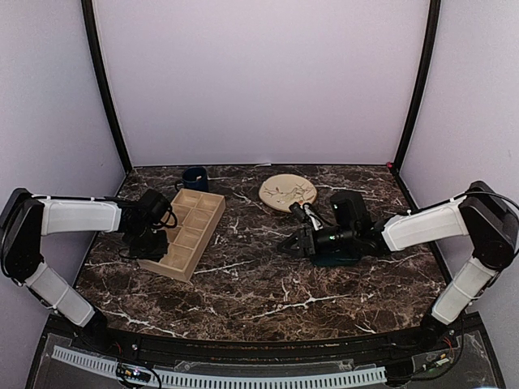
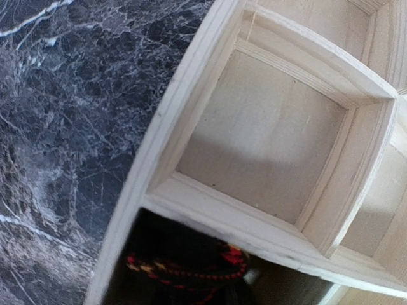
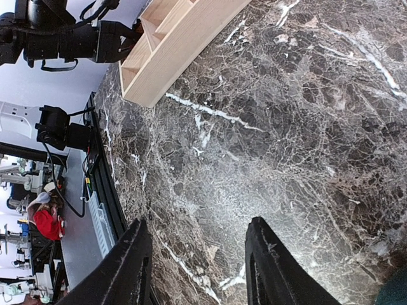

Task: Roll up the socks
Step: Place the sock in the storage box.

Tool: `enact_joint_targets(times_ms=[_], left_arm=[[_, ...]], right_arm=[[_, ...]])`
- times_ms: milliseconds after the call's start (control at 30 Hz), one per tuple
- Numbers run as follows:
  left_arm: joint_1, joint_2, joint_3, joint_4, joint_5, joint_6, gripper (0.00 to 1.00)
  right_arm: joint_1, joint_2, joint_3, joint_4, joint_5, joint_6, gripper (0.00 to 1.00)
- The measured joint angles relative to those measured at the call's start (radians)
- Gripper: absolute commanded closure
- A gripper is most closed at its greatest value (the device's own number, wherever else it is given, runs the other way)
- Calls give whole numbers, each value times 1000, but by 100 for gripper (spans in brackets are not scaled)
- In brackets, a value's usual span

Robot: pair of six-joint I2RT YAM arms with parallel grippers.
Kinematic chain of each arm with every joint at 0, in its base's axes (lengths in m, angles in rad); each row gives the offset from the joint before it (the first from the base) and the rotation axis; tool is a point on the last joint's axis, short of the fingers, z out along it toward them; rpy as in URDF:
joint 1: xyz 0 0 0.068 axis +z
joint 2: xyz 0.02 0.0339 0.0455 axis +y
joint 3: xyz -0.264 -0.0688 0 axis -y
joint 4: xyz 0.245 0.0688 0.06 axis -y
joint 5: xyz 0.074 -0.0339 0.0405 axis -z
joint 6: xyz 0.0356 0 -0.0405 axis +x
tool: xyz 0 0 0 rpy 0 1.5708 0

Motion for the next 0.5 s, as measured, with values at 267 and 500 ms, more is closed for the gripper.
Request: enact_joint_targets(times_ms=[267, 500], left_arm=[[0, -40, 0, -31, 40, 7, 48], [-2, -48, 7, -55, 52, 3, 47]], right_arm=[[0, 0, 0, 0, 0, -1, 54], [0, 0, 0, 1, 0, -1, 54]])
